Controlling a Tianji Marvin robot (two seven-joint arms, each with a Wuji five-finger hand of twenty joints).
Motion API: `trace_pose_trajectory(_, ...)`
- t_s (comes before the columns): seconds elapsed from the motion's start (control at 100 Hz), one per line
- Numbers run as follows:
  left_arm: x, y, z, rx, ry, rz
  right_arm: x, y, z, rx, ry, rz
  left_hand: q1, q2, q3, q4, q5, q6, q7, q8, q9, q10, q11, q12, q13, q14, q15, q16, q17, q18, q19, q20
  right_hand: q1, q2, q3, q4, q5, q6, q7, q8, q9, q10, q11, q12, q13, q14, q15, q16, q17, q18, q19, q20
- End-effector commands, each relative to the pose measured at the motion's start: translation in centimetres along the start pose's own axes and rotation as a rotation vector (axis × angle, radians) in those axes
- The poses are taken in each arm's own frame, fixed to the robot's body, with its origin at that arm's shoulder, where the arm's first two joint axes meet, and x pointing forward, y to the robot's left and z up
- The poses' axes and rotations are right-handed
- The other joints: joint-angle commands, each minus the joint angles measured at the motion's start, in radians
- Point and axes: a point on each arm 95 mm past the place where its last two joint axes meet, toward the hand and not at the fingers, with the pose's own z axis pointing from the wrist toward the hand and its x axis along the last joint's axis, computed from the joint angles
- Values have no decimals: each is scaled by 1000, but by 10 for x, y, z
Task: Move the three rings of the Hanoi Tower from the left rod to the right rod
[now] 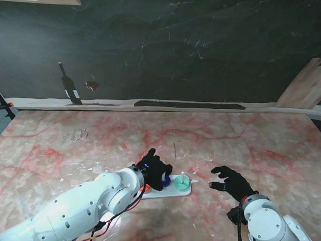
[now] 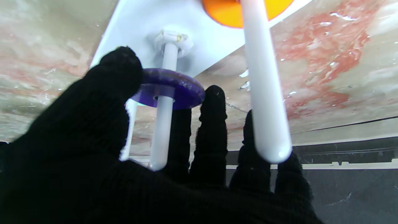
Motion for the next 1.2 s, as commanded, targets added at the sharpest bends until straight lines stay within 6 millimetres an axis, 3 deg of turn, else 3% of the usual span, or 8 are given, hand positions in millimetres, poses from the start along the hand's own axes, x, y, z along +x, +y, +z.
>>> trace_pose_trajectory(0.0,1,-7,-1,12,9,5,0,-3,-2,7,1,5,80,36,145,98,41,-36,94,17,28,-12,1,0,25,5,10,11,-2,6,9,-9,4,-1,-5,33,-24,2,6,-14,5,2,3,7,21,4,4,10,0,-6,24,-12)
trace_pose_trajectory(1.19,1,-41,-18,51,21,7,-2,-3,-3,17,2,19,82,18,162,77,60,-32,88,6,52,-13,-12,13,45,6,20,16,-2,9,65,-46,6,-1,-8,33,-28,1,1,-17,5,2,1,7,22,4,2,9,0,-4,28,-14)
